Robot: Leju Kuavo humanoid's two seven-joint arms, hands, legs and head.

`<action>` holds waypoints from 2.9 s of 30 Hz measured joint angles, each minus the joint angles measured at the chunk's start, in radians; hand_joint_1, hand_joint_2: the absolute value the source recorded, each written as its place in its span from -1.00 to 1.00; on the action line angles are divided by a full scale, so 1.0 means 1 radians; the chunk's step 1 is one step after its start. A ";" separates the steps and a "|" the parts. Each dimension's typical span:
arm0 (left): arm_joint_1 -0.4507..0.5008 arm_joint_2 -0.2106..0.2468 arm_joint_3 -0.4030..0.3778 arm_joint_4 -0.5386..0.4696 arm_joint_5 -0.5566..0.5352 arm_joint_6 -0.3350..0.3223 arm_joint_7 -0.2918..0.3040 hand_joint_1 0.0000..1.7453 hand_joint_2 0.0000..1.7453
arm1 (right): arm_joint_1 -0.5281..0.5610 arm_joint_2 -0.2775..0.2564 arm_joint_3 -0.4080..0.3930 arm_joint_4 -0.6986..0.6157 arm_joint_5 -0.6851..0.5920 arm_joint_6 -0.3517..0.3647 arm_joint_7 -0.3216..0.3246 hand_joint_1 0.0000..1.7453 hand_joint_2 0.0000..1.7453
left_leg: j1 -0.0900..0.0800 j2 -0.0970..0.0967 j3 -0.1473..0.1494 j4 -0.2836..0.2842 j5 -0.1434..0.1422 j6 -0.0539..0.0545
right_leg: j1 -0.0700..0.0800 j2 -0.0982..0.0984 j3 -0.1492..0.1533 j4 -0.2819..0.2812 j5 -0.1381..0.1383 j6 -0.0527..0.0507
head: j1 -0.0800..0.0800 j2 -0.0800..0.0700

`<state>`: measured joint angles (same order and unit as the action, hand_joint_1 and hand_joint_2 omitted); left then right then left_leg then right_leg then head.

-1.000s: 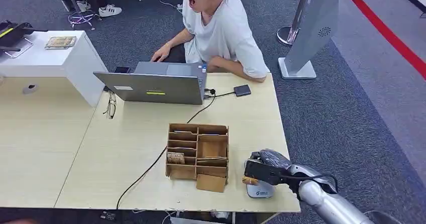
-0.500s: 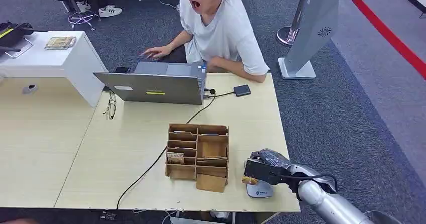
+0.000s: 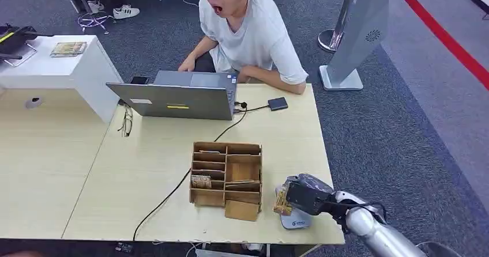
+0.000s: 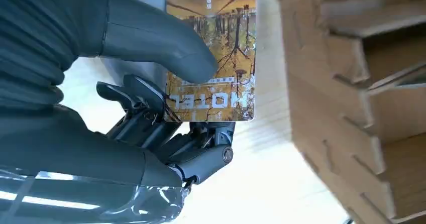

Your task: Pass the card to the sensor for recognition and then transmit it.

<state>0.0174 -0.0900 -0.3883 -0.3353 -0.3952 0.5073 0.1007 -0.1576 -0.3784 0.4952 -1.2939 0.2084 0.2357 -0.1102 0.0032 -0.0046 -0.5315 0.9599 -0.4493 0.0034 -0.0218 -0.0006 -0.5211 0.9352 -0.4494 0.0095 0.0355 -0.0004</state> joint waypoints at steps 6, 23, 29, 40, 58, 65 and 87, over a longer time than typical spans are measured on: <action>0.005 0.000 -0.002 0.000 0.013 0.010 -0.008 -1.00 -1.00 | 0.046 0.000 -0.035 -0.076 -0.079 0.014 -0.053 1.00 1.00 | 0.000 -0.001 -0.003 0.000 0.000 0.000 | 0.000 0.000 -0.003 0.000 0.000 0.000 | 0.000 0.000; 0.007 -0.002 -0.003 0.000 0.029 0.031 -0.025 -1.00 -1.00 | 0.151 0.098 -0.162 -0.349 -0.373 0.092 -0.172 1.00 1.00 | 0.000 0.000 -0.005 0.000 0.000 0.000 | 0.000 0.000 -0.005 0.000 0.000 0.000 | 0.000 0.000; 0.013 -0.002 -0.003 -0.017 0.032 0.038 -0.016 -1.00 -1.00 | 0.170 0.166 -0.187 -0.437 -0.441 0.060 -0.172 1.00 1.00 | 0.000 0.000 -0.006 0.000 0.000 0.000 | 0.000 0.000 -0.005 0.000 0.000 0.000 | 0.000 0.000; 0.021 -0.002 -0.003 -0.047 0.002 0.034 0.018 -1.00 -1.00 | 0.186 0.225 -0.185 -0.551 -0.265 -0.116 -0.200 1.00 1.00 | 0.000 0.000 -0.006 0.000 0.000 0.000 | 0.000 0.000 -0.005 0.000 0.000 0.000 | 0.000 0.000; 0.020 -0.002 0.008 -0.109 -0.129 -0.043 0.091 -1.00 -1.00 | 0.028 0.291 -0.071 -0.533 0.232 -0.345 -0.076 1.00 1.00 | 0.000 0.000 -0.006 0.000 0.001 -0.001 | 0.000 0.000 -0.005 0.001 0.000 0.000 | 0.000 0.000; 0.014 -0.002 0.032 -0.130 -0.188 -0.083 0.122 -1.00 -1.00 | -0.078 0.333 -0.027 -0.460 0.454 -0.409 0.024 1.00 1.00 | 0.000 0.000 -0.006 0.000 0.001 -0.001 | 0.000 0.000 -0.006 0.001 0.000 0.000 | 0.000 0.000; 0.017 -0.018 0.143 -0.183 -0.320 -0.159 0.153 -1.00 -1.00 | -0.226 0.397 0.065 -0.264 0.883 -0.469 0.179 1.00 1.00 | 0.000 -0.001 -0.007 0.000 0.001 -0.001 | 0.000 0.000 -0.006 0.001 0.000 0.000 | 0.000 0.000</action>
<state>0.0341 -0.1083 -0.2449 -0.5181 -0.7153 0.3487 0.2533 -0.3836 0.0183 0.5600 -1.5583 1.0915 -0.2331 0.0687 0.0035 -0.0054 -0.5382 0.9598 -0.4478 0.0027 -0.0217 -0.0008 -0.5271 0.9364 -0.4494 0.0090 0.0355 -0.0004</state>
